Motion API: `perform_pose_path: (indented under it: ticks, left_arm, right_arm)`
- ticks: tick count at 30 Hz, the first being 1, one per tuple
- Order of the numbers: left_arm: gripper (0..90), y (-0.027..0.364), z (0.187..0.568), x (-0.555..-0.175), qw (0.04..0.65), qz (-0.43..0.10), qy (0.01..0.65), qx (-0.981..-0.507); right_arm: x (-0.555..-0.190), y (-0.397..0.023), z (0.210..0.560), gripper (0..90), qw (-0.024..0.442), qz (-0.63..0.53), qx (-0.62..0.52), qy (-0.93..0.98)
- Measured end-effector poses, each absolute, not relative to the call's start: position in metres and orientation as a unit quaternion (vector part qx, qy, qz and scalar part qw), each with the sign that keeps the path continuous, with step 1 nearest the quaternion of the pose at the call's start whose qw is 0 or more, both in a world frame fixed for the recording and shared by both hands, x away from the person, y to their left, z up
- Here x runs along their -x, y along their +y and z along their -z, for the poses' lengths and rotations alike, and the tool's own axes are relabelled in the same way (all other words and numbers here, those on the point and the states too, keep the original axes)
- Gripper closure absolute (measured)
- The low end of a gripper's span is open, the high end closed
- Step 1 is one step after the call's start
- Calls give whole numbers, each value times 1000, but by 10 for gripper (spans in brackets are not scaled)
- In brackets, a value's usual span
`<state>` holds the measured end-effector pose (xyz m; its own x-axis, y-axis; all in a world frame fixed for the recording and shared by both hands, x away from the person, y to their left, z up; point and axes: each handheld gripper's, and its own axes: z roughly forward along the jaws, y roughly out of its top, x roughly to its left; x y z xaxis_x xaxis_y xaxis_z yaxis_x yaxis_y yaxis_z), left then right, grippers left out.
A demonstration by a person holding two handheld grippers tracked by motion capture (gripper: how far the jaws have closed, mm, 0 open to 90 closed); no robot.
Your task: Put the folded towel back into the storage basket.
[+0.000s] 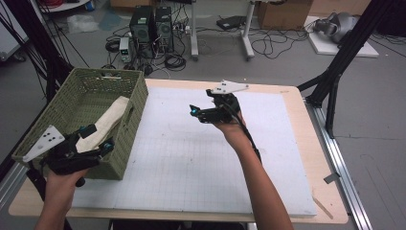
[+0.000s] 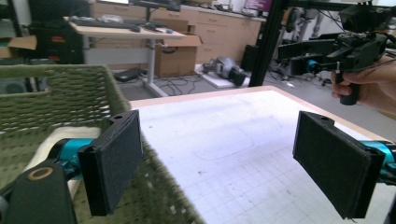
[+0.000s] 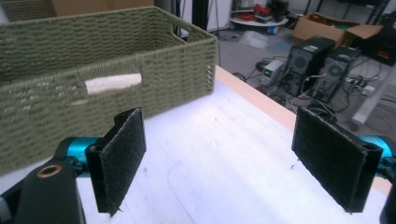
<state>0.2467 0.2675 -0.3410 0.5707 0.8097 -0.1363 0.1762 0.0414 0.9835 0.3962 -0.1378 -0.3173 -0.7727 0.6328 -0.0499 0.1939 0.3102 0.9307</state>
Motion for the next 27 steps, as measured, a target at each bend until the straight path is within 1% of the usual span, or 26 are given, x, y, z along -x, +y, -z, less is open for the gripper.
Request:
perform_pose_path:
  ticks: [10, 17, 27]
  left_arm:
    - [164, 242, 338, -258, 620, -238, 352, -660]
    - [165, 221, 342, -267, 630, -209, 331, -671]
    - [167, 190, 350, -273, 625, -190, 301, -695]
  right_arm:
    - [-366, -193, 325, 164, 237, -516, -300, 766]
    - [-343, -231, 336, 164, 258, -508, -332, 752]
    - [-312, -272, 352, 164, 292, -487, -363, 739]
